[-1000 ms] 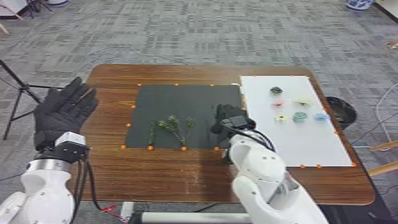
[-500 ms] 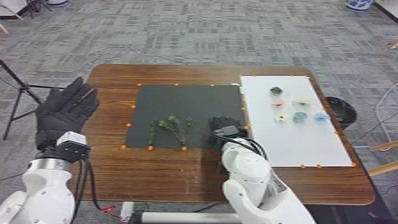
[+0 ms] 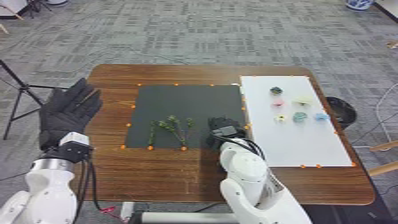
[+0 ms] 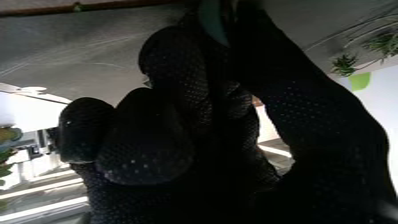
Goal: Arrange flowers
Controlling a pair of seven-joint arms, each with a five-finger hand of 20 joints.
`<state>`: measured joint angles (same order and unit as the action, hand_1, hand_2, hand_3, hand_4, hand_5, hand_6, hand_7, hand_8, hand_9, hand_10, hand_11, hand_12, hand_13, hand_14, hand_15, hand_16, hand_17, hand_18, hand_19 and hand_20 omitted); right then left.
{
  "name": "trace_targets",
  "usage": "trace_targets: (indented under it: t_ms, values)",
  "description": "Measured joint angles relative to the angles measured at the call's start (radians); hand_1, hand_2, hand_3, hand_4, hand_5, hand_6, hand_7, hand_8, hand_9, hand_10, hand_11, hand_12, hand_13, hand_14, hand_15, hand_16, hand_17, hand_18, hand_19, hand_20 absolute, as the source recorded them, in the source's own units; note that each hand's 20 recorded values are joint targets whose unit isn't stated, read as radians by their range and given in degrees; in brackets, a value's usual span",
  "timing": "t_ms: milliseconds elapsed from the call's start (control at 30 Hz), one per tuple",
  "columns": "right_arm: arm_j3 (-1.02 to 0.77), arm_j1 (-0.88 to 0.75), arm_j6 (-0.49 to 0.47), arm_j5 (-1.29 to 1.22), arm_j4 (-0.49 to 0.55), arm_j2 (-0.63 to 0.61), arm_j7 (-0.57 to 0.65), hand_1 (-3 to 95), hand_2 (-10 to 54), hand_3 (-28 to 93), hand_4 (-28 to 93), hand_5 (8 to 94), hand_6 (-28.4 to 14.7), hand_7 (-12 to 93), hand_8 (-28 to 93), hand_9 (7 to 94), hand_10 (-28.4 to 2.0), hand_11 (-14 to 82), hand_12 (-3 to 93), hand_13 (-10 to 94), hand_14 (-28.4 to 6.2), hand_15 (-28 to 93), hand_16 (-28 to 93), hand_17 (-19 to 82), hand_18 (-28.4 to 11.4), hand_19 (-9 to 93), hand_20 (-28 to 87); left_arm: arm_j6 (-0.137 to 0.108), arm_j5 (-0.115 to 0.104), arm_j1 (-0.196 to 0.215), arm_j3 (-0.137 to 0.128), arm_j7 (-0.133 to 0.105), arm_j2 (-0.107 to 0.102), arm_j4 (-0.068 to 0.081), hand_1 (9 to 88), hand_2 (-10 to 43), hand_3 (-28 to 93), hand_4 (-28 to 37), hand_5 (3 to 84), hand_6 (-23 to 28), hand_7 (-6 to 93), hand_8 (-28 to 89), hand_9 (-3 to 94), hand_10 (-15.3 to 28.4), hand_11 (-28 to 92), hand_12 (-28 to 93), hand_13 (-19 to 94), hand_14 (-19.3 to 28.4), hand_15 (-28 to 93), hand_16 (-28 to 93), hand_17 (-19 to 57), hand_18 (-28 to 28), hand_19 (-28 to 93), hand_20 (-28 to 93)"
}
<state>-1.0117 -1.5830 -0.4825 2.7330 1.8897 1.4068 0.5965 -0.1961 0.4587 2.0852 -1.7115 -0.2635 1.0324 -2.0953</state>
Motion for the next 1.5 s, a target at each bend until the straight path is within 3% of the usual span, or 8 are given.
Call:
trace_targets:
  t_ms: [433, 967, 1033, 1167, 1500]
  values:
    - [-0.012, 0.002, -0.019, 0.02, 0.003, 0.0, -0.03, 37.2, -9.5, 67, -18, 71.0, -4.5, 46, 14, 77.9, -14.3, 45.1, 35.7, 81, -5.5, 66, 39, 48, -23.6, 93, 29, -0.008, 0.0, -0.003, 0.015, 0.01, 0.007, 0.002, 26.0, 17.0, 72, -28.3, 42.6, 8.6, 14.1, -11, 37.1, 14.8, 20, 7, 28, 15.8, 25, -4, -6.5, 15.1, 38, 8]
    - [-0.014, 0.006, -0.014, 0.015, 0.029, -0.02, -0.029, 34.8, -9.5, 68, -17, 73.4, -5.2, 46, -10, 78.0, -14.7, 44.1, 34.7, 81, -5.9, 66, 38, 48, -23.6, 93, 28, -0.008, 0.001, -0.008, 0.021, 0.012, 0.012, 0.003, 26.0, 16.7, 71, -28.3, 42.6, 8.7, 14.3, -11, 37.0, 14.8, 21, 7, 28, 15.8, 25, -5, -6.3, 14.9, 38, 7]
    - [-0.014, 0.006, -0.015, 0.005, 0.036, -0.022, -0.024, 35.2, -9.5, 68, -17, 76.7, -5.1, 39, -9, 79.8, -14.5, 41.5, 32.8, 82, -5.9, 65, 38, 48, -24.0, 93, 28, -0.008, 0.0, -0.007, 0.021, 0.012, 0.012, 0.003, 26.0, 16.6, 71, -28.3, 42.6, 8.7, 14.3, -11, 37.0, 14.8, 21, 7, 28, 15.8, 25, -5, -6.3, 14.9, 38, 7]
    - [-0.015, 0.004, -0.016, -0.029, 0.061, -0.029, -0.012, 35.5, -9.5, 68, -17, 78.3, -4.9, 36, -8, 81.5, -14.4, 39.2, 32.1, 83, -5.9, 65, 38, 49, -24.2, 93, 28, -0.009, 0.0, -0.007, 0.021, 0.011, 0.012, 0.003, 25.8, 16.5, 71, -28.3, 42.6, 8.7, 14.3, -11, 36.9, 14.8, 21, 7, 28, 15.8, 26, -5, -6.5, 15.0, 38, 7]
    - [-0.036, -0.006, -0.003, -0.049, 0.112, -0.036, -0.007, 34.6, -9.5, 68, -16, 76.7, -4.8, 40, -6, 81.3, -14.6, 39.2, 32.9, 82, -6.0, 65, 38, 49, -24.2, 93, 28, -0.01, 0.0, -0.007, 0.02, 0.011, 0.012, 0.003, 25.7, 16.4, 71, -28.3, 42.7, 8.7, 14.1, -11, 37.0, 14.8, 20, 7, 28, 15.6, 25, -5, -6.4, 15.1, 38, 7]
